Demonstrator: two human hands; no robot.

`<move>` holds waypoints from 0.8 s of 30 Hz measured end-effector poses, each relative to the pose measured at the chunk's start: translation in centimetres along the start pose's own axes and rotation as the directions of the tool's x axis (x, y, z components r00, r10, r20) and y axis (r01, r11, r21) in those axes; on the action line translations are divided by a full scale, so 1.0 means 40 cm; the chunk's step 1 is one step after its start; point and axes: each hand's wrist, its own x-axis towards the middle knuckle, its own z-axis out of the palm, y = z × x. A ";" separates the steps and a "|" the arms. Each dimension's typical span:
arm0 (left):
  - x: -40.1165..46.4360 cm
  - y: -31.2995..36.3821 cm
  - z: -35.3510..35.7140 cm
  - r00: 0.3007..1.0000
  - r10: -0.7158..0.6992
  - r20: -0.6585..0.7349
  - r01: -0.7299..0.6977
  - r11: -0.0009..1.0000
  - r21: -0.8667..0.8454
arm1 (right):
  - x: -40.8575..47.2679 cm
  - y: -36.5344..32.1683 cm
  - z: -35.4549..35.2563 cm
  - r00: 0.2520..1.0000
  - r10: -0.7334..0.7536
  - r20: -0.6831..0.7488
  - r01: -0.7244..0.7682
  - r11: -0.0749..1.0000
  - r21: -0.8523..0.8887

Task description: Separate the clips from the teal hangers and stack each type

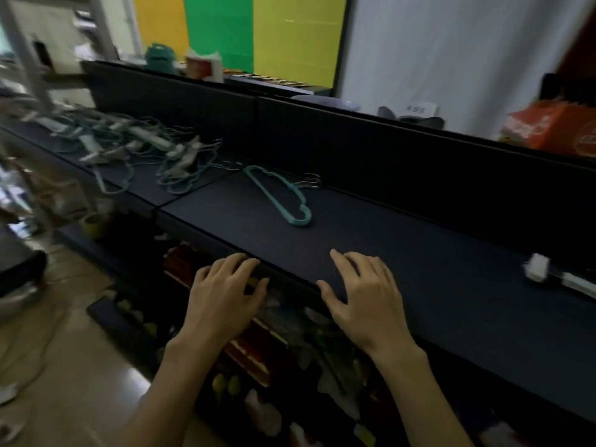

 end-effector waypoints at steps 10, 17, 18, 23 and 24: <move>-0.219 -0.487 -0.093 0.948 -0.316 0.039 0.314 0.948 0.044 | 0.037 -0.444 0.225 0.964 -0.242 0.105 0.221 0.958 0.183; -0.334 -0.720 -0.161 0.856 -0.515 -0.042 0.516 0.854 0.056 | 0.122 -0.671 0.354 0.908 -0.390 0.154 0.346 0.905 0.247; -0.334 -0.739 -0.166 0.842 -0.535 -0.069 0.539 0.840 0.067 | 0.136 -0.696 0.377 0.899 -0.407 0.162 0.360 0.897 0.256; -0.349 -0.804 -0.155 0.809 -0.588 -0.021 0.586 0.802 0.116 | 0.164 -0.768 0.458 0.849 -0.494 0.186 0.433 0.853 0.292; -0.342 -0.800 -0.153 0.810 -0.586 -0.013 0.583 0.802 0.131 | 0.168 -0.768 0.452 0.855 -0.480 0.197 0.414 0.860 0.298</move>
